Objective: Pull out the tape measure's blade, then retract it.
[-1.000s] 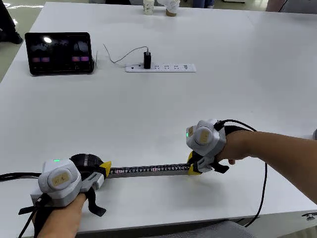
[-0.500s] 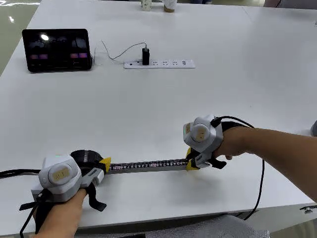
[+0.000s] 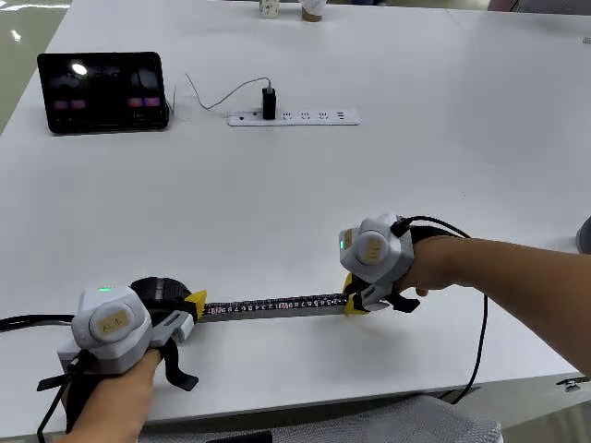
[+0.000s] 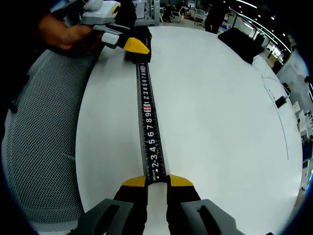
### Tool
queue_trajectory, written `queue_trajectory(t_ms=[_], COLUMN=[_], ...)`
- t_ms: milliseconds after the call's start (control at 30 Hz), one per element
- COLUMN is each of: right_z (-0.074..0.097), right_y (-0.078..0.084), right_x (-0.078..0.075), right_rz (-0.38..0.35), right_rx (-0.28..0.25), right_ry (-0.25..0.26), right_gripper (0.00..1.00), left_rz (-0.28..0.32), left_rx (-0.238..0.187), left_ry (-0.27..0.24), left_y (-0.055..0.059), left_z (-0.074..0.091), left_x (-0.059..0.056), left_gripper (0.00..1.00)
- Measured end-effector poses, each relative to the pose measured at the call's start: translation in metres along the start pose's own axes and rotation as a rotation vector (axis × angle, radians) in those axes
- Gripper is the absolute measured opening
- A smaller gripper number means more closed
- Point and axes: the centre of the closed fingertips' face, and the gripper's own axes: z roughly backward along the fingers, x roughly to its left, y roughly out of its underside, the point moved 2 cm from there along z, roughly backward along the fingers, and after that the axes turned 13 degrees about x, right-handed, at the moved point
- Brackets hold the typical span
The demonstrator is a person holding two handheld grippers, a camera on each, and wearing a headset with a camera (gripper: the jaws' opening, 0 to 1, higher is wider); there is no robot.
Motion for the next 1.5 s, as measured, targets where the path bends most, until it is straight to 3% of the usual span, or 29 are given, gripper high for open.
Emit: queue_trajectory(t_ms=[633,1033,1333,1500], right_z=[-0.001,-0.002,-0.002,-0.002], right_y=[-0.004,-0.009,-0.010,-0.012], right_x=[0.003,0.003,0.002,0.002], right_rz=[0.004,0.011,0.008,0.023], right_rx=[-0.014,0.015,-0.027,-0.022], right_ry=[0.007,0.008,-0.004,0.002], right_gripper=[0.11,0.11,0.11,0.11], left_rz=[-0.001,-0.001,-0.002,-0.004], left_rx=[-0.002,-0.002,-0.003,-0.001], left_ry=[0.004,0.006,0.006,0.006], left_y=[0.001,0.001,0.000,0.000], left_z=[0.000,0.000,-0.001,-0.001], left_x=[-0.001,-0.001,0.000,0.000], left_gripper=[0.66,0.66,0.66,0.66])
